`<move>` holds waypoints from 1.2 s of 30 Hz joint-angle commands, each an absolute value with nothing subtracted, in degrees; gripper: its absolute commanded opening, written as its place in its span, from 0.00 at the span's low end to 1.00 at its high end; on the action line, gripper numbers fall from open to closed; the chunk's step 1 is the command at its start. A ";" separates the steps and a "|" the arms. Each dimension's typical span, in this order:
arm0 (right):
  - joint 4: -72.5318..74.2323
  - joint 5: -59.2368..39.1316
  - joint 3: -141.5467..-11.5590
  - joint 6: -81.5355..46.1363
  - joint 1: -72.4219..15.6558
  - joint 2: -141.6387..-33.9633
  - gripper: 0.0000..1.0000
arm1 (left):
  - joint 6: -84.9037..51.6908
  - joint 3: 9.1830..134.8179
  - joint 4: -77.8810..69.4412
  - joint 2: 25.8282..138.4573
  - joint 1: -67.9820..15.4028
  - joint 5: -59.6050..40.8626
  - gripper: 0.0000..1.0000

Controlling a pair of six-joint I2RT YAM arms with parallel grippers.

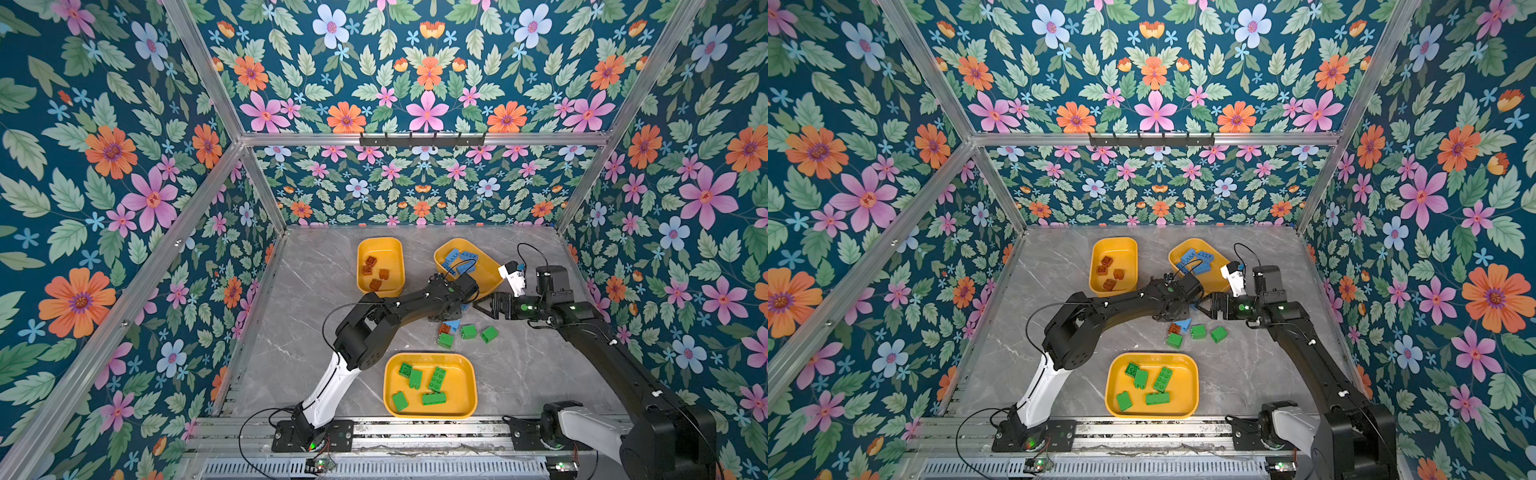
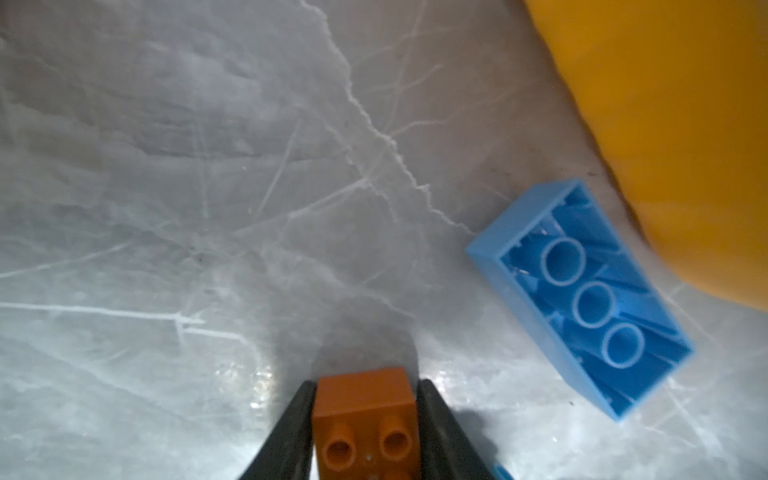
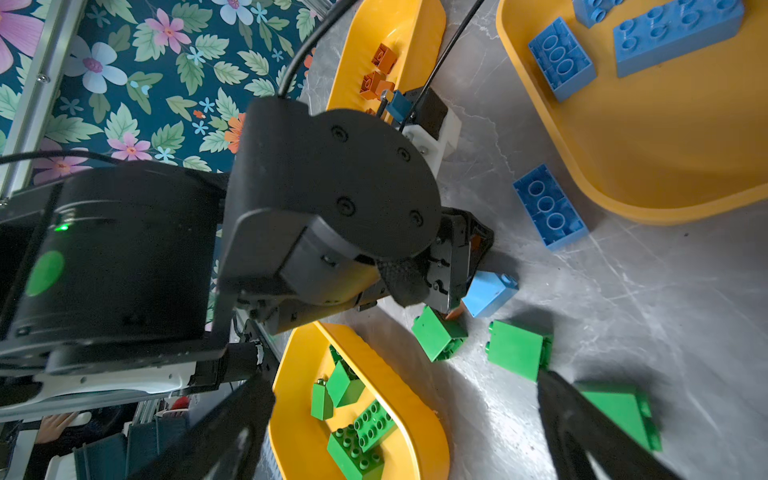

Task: Sort the legos into containers by color
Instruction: 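Carry the brown brick over the far brown-brick bin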

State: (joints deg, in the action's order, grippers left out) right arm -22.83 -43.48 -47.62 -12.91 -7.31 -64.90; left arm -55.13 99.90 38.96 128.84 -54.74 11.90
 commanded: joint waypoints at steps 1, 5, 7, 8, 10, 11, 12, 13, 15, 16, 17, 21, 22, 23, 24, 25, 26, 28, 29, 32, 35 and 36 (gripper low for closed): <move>-22.58 -43.58 -47.52 -11.86 -7.22 -64.86 0.99 | -54.65 99.60 43.59 129.03 -54.53 12.97 0.37; -22.42 -43.51 -47.46 -11.95 -7.28 -64.73 0.99 | -53.44 98.32 43.60 127.55 -54.28 13.96 0.25; -22.40 -43.59 -47.33 -12.04 -7.22 -64.78 0.99 | -52.40 98.13 43.75 126.90 -53.99 14.33 0.22; -22.34 -43.59 -47.37 -12.04 -7.26 -64.72 0.99 | -51.73 98.15 43.96 126.59 -53.89 14.62 0.21; -22.33 -43.59 -47.36 -12.04 -7.22 -64.61 0.99 | -49.94 98.34 44.65 125.42 -53.55 15.43 0.21; -22.38 -43.56 -47.38 -12.04 -7.25 -64.60 0.99 | -48.95 98.33 44.86 124.68 -53.37 15.83 0.21; -22.38 -43.59 -47.48 -12.04 -7.24 -64.60 0.99 | -47.68 98.29 45.13 123.70 -53.08 16.20 0.21; -22.33 -43.59 -47.52 -12.04 -7.27 -64.60 0.99 | -46.17 98.27 45.37 122.74 -52.71 16.46 0.22; -21.89 -43.92 -47.54 -12.34 -7.25 -64.68 0.99 | -42.67 97.95 45.44 120.28 -51.77 16.45 0.22; -21.57 -44.19 -47.55 -12.55 -7.21 -64.83 0.99 | -40.62 97.70 45.41 119.02 -51.07 16.46 0.22; -21.30 -44.45 -47.54 -12.79 -7.25 -64.94 0.99 | -38.58 97.50 45.29 117.92 -50.46 16.15 0.22; -19.66 -45.64 -47.35 -13.99 -7.21 -65.26 0.99 | -30.25 96.81 45.05 114.02 -46.20 15.30 0.22; -19.09 -46.21 -47.37 -14.50 -7.27 -65.31 0.99 | -28.18 96.59 44.89 113.30 -44.83 15.22 0.22; -18.33 -46.71 -47.20 -15.18 -7.24 -65.25 0.99 | -26.43 96.46 44.72 112.75 -43.10 15.05 0.22; -17.68 -47.37 -46.96 -15.79 -7.21 -65.38 0.99 | -24.64 96.49 44.32 112.44 -41.81 14.73 0.22; -16.73 -48.49 -46.74 -16.48 -7.29 -65.52 0.99 | -22.93 96.42 43.60 112.09 -40.24 14.09 0.22; -15.96 -49.34 -46.60 -17.23 -7.22 -65.72 0.99 | -21.22 96.28 42.37 111.82 -38.91 12.79 0.22; -14.80 -49.76 -46.31 -18.36 -7.30 -65.91 0.99 | -18.30 96.06 40.08 112.03 -35.88 10.64 0.22; -14.25 -49.88 -46.15 -18.70 -7.37 -65.83 0.99 | -16.76 96.42 39.01 112.51 -34.45 9.33 0.22; -13.32 -49.74 -46.14 -19.62 -8.03 -66.04 0.99 | -13.64 99.01 37.47 115.15 -30.89 8.33 0.22; -13.06 -49.00 -46.28 -19.78 -9.11 -66.32 0.99 | -11.45 102.40 35.78 118.31 -28.31 6.89 0.22; -12.90 -48.65 -46.30 -19.98 -9.42 -66.43 0.99 | -10.91 103.27 35.26 119.43 -27.61 6.36 0.22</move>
